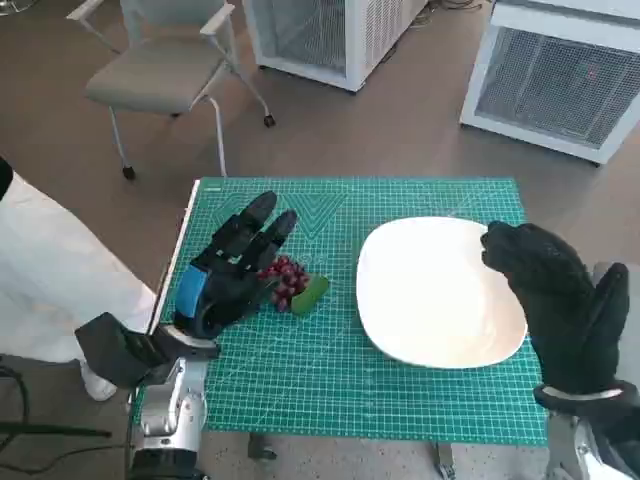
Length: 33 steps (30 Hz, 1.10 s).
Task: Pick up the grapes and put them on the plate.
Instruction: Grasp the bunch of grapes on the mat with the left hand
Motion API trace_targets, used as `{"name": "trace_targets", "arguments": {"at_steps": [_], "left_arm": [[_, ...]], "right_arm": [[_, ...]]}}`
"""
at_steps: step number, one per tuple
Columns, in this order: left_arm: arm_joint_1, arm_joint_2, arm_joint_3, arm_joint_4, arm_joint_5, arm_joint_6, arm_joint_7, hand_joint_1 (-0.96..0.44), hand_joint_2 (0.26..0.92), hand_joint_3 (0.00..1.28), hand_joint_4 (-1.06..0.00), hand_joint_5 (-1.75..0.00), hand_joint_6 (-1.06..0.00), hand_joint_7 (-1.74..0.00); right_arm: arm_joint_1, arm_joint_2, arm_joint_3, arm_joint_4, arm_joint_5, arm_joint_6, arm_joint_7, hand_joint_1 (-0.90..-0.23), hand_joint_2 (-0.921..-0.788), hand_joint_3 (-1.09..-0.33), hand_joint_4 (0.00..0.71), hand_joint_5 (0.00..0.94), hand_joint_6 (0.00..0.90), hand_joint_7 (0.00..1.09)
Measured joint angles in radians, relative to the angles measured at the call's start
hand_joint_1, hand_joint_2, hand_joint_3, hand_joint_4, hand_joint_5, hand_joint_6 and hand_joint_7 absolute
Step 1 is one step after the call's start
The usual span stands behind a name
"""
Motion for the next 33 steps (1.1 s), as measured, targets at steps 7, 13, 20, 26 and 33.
{"name": "trace_targets", "arguments": {"at_steps": [7, 13, 20, 26, 33], "left_arm": [[0.005, 0.000, 0.000, -0.002, 0.001, 0.000, 0.006, -0.38, 0.921, 0.18, -0.34, 0.00, -0.41, 0.00], [0.010, 0.000, 0.000, -0.003, 0.001, 0.000, 0.007, -0.38, 0.921, 0.18, -0.34, 0.00, -0.41, 0.00], [0.011, -0.001, -0.001, -0.008, 0.001, 0.000, 0.008, -0.38, 0.921, 0.18, -0.34, 0.00, -0.41, 0.00], [0.012, -0.001, -0.001, -0.010, 0.000, 0.001, 0.011, -0.38, 0.921, 0.18, -0.34, 0.00, -0.41, 0.00], [0.014, -0.002, -0.001, -0.012, 0.000, 0.006, 0.012, -0.38, 0.921, 0.18, -0.34, 0.00, -0.41, 0.00]], "right_arm": [[0.000, 0.000, 0.000, 0.000, 0.000, 0.000, 0.000, -0.331, -0.921, -0.601, 0.438, 0.863, 0.239, 1.02], [0.000, 0.000, 0.000, 0.000, 0.000, 0.000, 0.000, -0.331, -0.921, -0.601, 0.438, 0.864, 0.238, 1.02], [0.000, 0.000, 0.000, 0.000, 0.000, 0.000, 0.000, -0.332, -0.921, -0.601, 0.438, 0.865, 0.235, 1.02], [0.000, 0.000, 0.000, 0.000, 0.000, 0.000, 0.002, -0.332, -0.921, -0.602, 0.437, 0.866, 0.234, 1.03], [0.000, 0.000, 0.000, 0.000, 0.001, 0.000, 0.005, -0.332, -0.921, -0.602, 0.436, 0.868, 0.232, 1.03]]}}
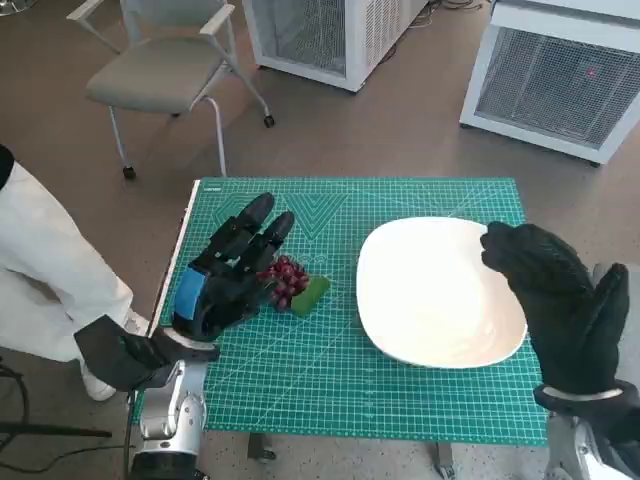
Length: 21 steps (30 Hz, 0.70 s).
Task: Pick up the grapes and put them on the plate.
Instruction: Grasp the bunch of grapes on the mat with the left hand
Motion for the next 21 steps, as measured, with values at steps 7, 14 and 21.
{"name": "trace_targets", "arguments": {"at_steps": [7, 14, 21], "left_arm": [[0.004, 0.000, 0.000, -0.011, -0.001, 0.006, 0.000, -0.38, 0.921, 0.18, -0.34, 0.00, -0.41, 0.00], [0.005, 0.002, 0.000, -0.025, -0.001, 0.013, 0.000, -0.40, 0.921, 0.18, -0.33, 0.00, -0.40, 0.00], [0.016, 0.031, -0.002, -0.046, 0.026, 0.012, 0.006, -0.41, 0.918, 0.10, -0.27, 0.00, -0.33, 0.00]], "right_arm": [[0.000, 0.000, 0.000, 0.000, 0.000, 0.000, 0.001, -0.332, -0.921, -0.602, 0.436, 0.869, 0.231, 1.03], [0.000, 0.000, 0.000, -0.001, 0.003, 0.001, 0.003, -0.333, -0.921, -0.602, 0.435, 0.870, 0.232, 1.03], [0.001, 0.001, 0.002, -0.002, 0.005, 0.001, 0.003, -0.334, -0.921, -0.602, 0.435, 0.871, 0.232, 1.04]]}}
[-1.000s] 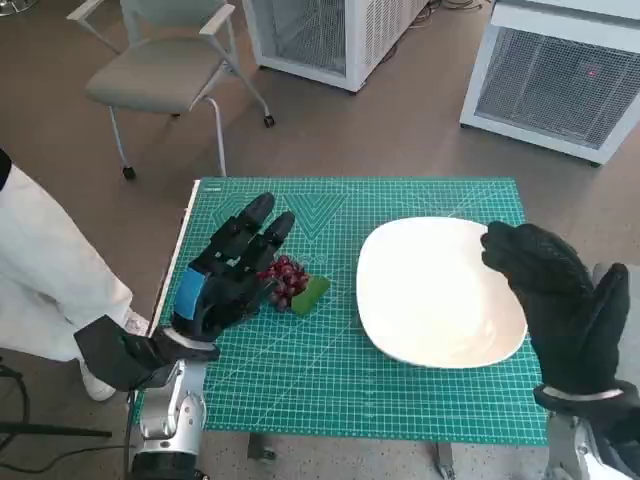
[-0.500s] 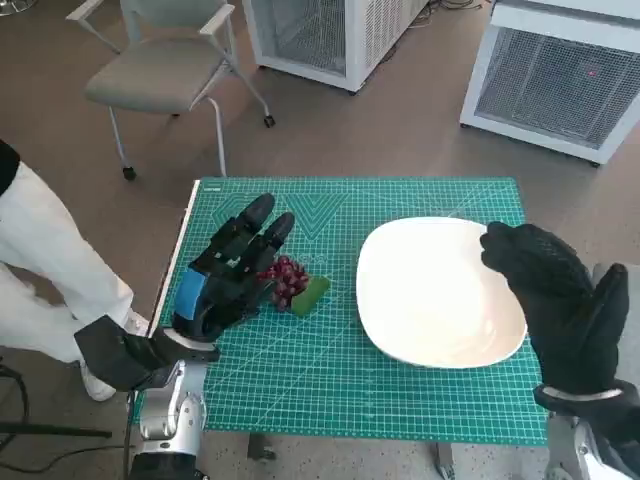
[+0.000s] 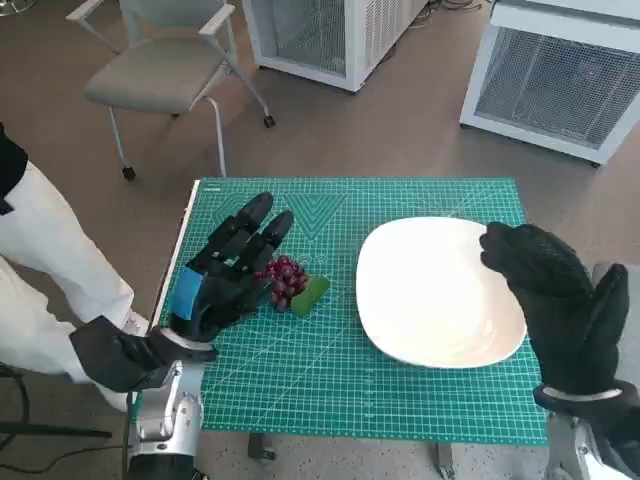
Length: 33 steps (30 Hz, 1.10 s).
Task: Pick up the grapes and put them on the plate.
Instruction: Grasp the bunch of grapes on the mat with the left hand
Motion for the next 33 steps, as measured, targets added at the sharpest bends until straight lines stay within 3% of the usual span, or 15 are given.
{"name": "trace_targets", "arguments": {"at_steps": [3, 8, 13, 21, 33], "left_arm": [[0.008, 0.048, -0.009, -0.019, 0.093, -0.026, 0.029, -0.43, 0.896, 0.04, -0.15, 0.00, -0.23, 0.00], [0.016, 0.140, -0.026, -0.076, 0.306, -0.023, 0.102, -0.38, 0.798, 0.01, -0.02, 0.00, -0.08, 0.00], [0.034, 0.209, -0.041, -0.174, 0.522, 0.067, 0.157, -0.32, 0.742, 0.00, 0.00, 0.00, -0.07, -0.01], [0.095, 0.307, -0.111, -0.411, 0.855, 0.304, 0.177, -0.34, 0.726, 0.00, 0.00, 0.00, -0.09, -0.02], [0.108, 0.331, -0.207, -0.530, 0.977, 0.484, 0.174, -0.34, 0.727, 0.00, 0.00, 0.00, -0.13, -0.03]], "right_arm": [[0.000, 0.000, 0.000, -0.001, 0.000, 0.000, 0.000, -0.334, -0.921, -0.603, 0.434, 0.872, 0.231, 1.04], [0.000, 0.000, -0.003, -0.005, 0.000, -0.003, 0.000, -0.333, -0.921, -0.603, 0.434, 0.873, 0.231, 1.04], [-0.001, 0.000, -0.004, -0.008, 0.000, -0.004, 0.000, -0.333, -0.921, -0.603, 0.434, 0.874, 0.231, 1.04], [0.002, 0.000, -0.003, -0.009, 0.000, -0.004, 0.000, -0.332, -0.921, -0.605, 0.431, 0.876, 0.229, 1.04], [0.006, 0.001, 0.001, -0.006, 0.000, 0.000, 0.000, -0.332, -0.921, -0.604, 0.431, 0.877, 0.231, 1.04]]}}
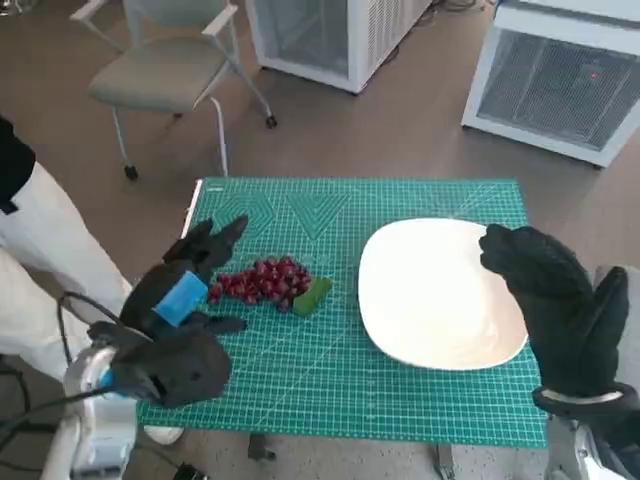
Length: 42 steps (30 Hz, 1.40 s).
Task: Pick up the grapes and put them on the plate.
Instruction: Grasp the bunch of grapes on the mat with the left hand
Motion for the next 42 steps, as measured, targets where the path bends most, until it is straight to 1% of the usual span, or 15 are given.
{"name": "trace_targets", "arguments": {"at_steps": [7, 12, 16, 20, 26, 34, 42], "left_arm": [[-0.021, -0.004, -0.058, 0.005, 0.048, 0.081, 0.000, -0.31, 0.727, 0.00, 0.00, 0.00, -0.15, -0.03], [-0.072, -0.014, -0.104, 0.045, 0.078, 0.127, 0.002, -0.22, 0.724, 0.00, 0.00, 0.00, -0.16, -0.02], [-0.129, -0.020, -0.148, 0.114, 0.105, 0.152, 0.008, -0.14, 0.720, 0.00, -0.01, 0.00, -0.17, -0.02], [-0.190, -0.028, -0.193, 0.206, 0.118, 0.159, 0.019, -0.08, 0.720, 0.00, -0.03, -0.01, -0.19, -0.01], [-0.285, -0.047, -0.258, 0.376, 0.138, 0.149, 0.046, -0.04, 0.721, 0.00, -0.04, 0.00, -0.19, -0.01], [-0.416, -0.080, -0.342, 0.647, 0.156, 0.112, 0.105, -0.07, 0.721, 0.00, -0.04, 0.00, -0.19, 0.00], [-0.517, -0.127, -0.423, 0.859, 0.177, 0.077, 0.151, -0.09, 0.727, 0.00, -0.04, 0.00, -0.19, 0.00]], "right_arm": [[0.002, 0.000, -0.002, 0.000, 0.000, 0.001, 0.000, -0.333, -0.921, -0.603, 0.432, 0.876, 0.232, 1.04], [0.004, 0.001, -0.002, -0.001, 0.000, 0.003, 0.000, -0.333, -0.921, -0.603, 0.432, 0.876, 0.232, 1.03], [0.005, 0.001, -0.002, -0.001, 0.000, 0.004, 0.000, -0.333, -0.921, -0.603, 0.431, 0.876, 0.232, 1.03], [0.006, 0.001, -0.003, -0.001, 0.000, 0.004, 0.000, -0.333, -0.921, -0.603, 0.432, 0.875, 0.233, 1.03], [0.007, 0.001, -0.003, -0.001, 0.000, 0.006, 0.000, -0.333, -0.921, -0.603, 0.432, 0.875, 0.233, 1.03], [0.007, 0.000, -0.004, 0.000, 0.000, 0.008, 0.000, -0.332, -0.921, -0.604, 0.432, 0.875, 0.233, 1.03], [0.006, 0.000, -0.004, 0.000, -0.001, 0.010, -0.001, -0.332, -0.921, -0.604, 0.431, 0.874, 0.233, 1.03]]}}
